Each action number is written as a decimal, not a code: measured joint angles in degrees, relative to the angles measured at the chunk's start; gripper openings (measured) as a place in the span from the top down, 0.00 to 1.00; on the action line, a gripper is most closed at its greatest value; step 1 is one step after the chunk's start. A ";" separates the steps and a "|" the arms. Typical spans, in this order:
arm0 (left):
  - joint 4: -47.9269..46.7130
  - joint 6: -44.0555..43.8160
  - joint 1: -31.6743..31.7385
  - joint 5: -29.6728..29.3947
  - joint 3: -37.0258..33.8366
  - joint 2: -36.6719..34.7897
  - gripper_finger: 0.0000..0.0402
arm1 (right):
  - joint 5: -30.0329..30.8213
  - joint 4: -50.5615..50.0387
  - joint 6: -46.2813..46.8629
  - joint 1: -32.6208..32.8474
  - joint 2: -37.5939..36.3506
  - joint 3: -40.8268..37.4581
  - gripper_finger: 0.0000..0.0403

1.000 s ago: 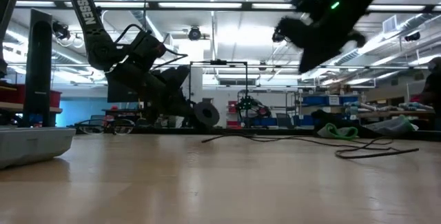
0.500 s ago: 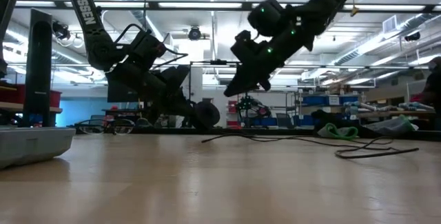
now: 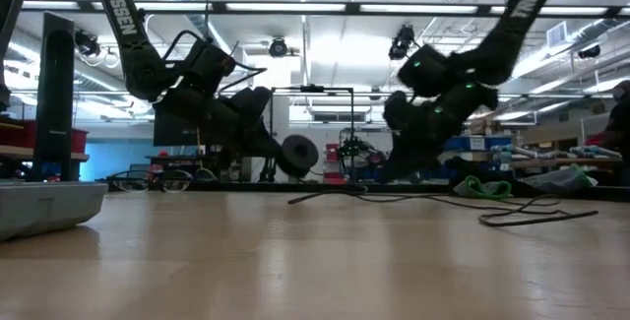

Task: Coil cords
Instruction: Coil the black wire onto the black spool

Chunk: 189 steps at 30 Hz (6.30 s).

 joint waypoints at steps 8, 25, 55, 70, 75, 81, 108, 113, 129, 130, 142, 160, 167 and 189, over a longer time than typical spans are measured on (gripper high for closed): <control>0.24 1.18 -2.43 -2.66 0.00 0.00 1.00 | 20.18 30.80 3.64 11.59 -4.94 -12.62 0.99; 2.44 2.47 -16.27 -11.54 0.02 0.00 1.00 | 24.33 24.63 0.61 16.66 -4.37 -12.70 0.74; -0.13 5.10 -17.33 -15.78 0.00 -4.52 1.00 | 24.20 13.70 6.77 22.53 -4.33 -9.53 0.91; -0.95 4.98 -17.33 -15.06 3.90 -4.51 1.00 | 24.68 -0.16 0.00 22.99 7.46 9.80 1.00; -2.32 4.95 -17.33 -14.72 4.26 -4.50 1.00 | 23.20 0.07 -5.74 22.72 12.35 18.40 1.00; -6.74 5.03 -17.18 -17.19 4.26 -4.68 1.00 | 24.39 -8.62 -9.72 21.17 12.75 25.39 1.00; -15.31 5.54 -16.64 -13.23 4.38 -4.57 1.00 | 37.94 -24.15 -7.82 20.05 2.08 26.46 0.99; -22.16 3.73 -15.90 -12.19 5.42 -4.42 1.00 | 31.52 -24.02 -2.27 19.67 1.99 22.36 0.93; -39.01 8.34 -14.96 -13.68 14.09 -4.44 1.00 | 27.84 -11.46 3.20 19.96 1.68 13.52 0.74; -39.76 8.66 -14.76 -13.90 14.10 -4.44 1.00 | 27.65 -11.17 3.20 20.06 1.62 13.52 0.74; -38.72 10.15 -14.73 -16.43 14.08 -4.48 1.00 | 27.52 -6.14 3.20 22.75 1.42 13.52 0.75; -40.63 14.52 -14.86 -14.81 13.74 -15.81 1.00 | 32.51 -9.64 -0.80 23.17 -0.38 11.61 0.77; -35.05 12.90 -14.86 -15.46 7.13 -20.74 1.00 | 33.49 32.05 -0.83 23.84 -0.63 -3.95 0.78; -31.17 12.68 -14.73 -15.53 4.96 -21.07 1.00 | 25.53 42.38 0.80 24.32 15.21 -0.99 0.63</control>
